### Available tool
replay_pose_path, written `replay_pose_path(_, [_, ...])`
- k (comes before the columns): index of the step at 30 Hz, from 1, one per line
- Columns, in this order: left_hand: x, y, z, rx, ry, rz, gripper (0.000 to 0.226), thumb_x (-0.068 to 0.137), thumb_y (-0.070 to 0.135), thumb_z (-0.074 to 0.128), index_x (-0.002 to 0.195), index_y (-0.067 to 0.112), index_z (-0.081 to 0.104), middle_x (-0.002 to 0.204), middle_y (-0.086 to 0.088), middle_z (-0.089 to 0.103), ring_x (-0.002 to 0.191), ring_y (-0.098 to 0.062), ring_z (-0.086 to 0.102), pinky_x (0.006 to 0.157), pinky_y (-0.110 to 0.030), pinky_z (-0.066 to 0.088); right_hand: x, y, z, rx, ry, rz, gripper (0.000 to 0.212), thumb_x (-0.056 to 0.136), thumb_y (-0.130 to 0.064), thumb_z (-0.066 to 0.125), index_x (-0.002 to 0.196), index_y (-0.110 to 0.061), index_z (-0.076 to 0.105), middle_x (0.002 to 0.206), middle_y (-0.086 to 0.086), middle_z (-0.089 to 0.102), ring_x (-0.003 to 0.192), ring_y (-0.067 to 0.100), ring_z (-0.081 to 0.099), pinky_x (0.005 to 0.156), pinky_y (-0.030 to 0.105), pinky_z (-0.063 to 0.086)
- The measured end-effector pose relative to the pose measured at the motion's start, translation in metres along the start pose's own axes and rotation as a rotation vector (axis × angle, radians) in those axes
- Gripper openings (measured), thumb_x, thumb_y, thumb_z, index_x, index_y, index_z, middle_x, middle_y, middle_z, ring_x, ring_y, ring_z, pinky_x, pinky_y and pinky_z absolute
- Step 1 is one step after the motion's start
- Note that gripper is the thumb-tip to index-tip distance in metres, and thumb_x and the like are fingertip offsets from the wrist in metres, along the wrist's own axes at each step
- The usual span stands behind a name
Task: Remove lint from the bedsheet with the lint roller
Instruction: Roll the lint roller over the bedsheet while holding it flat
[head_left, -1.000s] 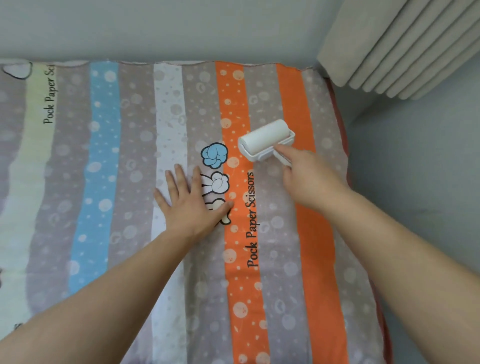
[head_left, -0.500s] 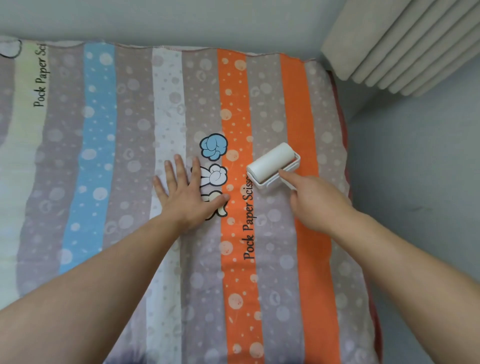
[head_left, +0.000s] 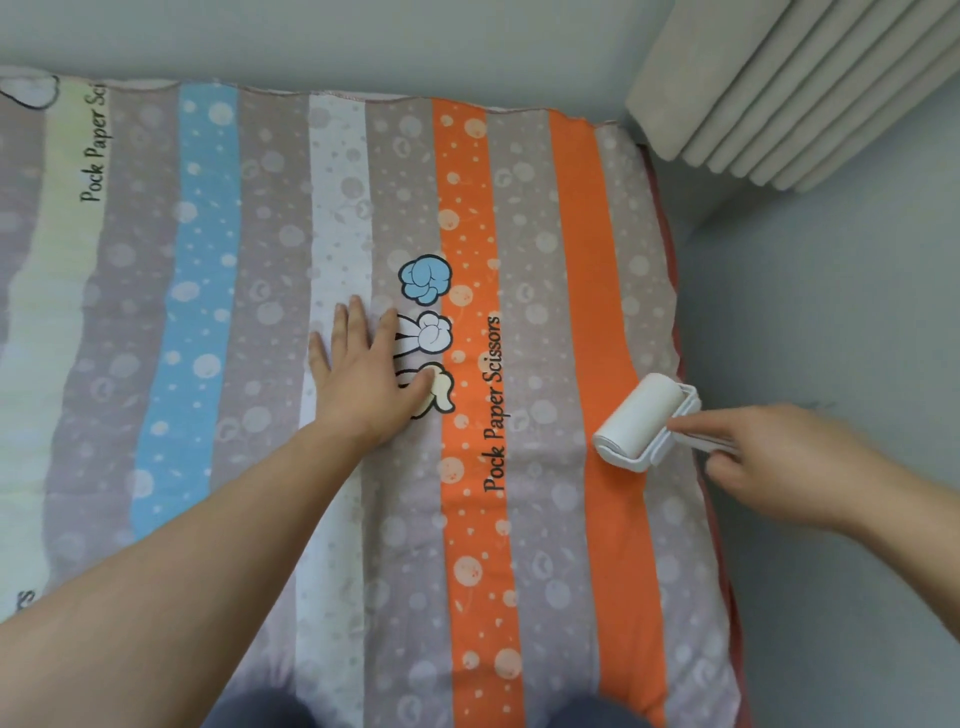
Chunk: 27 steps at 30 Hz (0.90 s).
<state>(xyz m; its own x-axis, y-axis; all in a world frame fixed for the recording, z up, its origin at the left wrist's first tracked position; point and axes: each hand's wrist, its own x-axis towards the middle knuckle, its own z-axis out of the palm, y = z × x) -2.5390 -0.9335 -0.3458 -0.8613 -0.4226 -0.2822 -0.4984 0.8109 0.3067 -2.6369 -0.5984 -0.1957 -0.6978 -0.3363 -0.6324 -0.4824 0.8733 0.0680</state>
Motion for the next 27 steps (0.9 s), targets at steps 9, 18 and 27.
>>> replay_pose_path(9, [-0.012, -0.050, 0.001, 0.069, -0.038, 0.014, 0.077, 0.098, 0.068, 0.025, 0.162, 0.034, 0.000, 0.168, -0.008, -0.019, 0.154, -0.024, -0.022, 0.122, -0.050, -0.016, 0.049, -0.109, -0.050, 0.178, 0.271, -0.112, 0.055, 0.091, -0.025, 0.043, 0.139, -0.051, 0.040, 0.132, -0.002, 0.059, 0.111, 0.027, 0.057, 0.083, 0.039, 0.052])
replay_pose_path(18, [-0.003, -0.058, 0.009, 0.018, -0.122, 0.025, 0.079, 0.097, 0.070, 0.024, 0.159, 0.038, -0.012, 0.164, -0.004, -0.031, 0.149, -0.021, -0.034, 0.118, -0.049, -0.024, 0.161, -0.216, -0.035, 0.388, 0.236, -0.096, 0.063, 0.090, -0.010, 0.040, 0.146, -0.038, 0.033, 0.136, 0.006, 0.053, 0.111, 0.031, 0.054, 0.087, 0.040, 0.050])
replay_pose_path(27, [-0.002, -0.056, 0.002, -0.012, -0.140, 0.009, 0.081, 0.096, 0.070, 0.032, 0.161, 0.039, -0.005, 0.166, -0.002, -0.027, 0.151, -0.019, -0.030, 0.120, -0.048, -0.022, 0.086, -0.155, 0.005, 0.229, 0.183, -0.093, 0.059, 0.089, -0.020, 0.042, 0.144, -0.043, 0.037, 0.129, 0.005, 0.060, 0.110, 0.032, 0.056, 0.075, 0.035, 0.044])
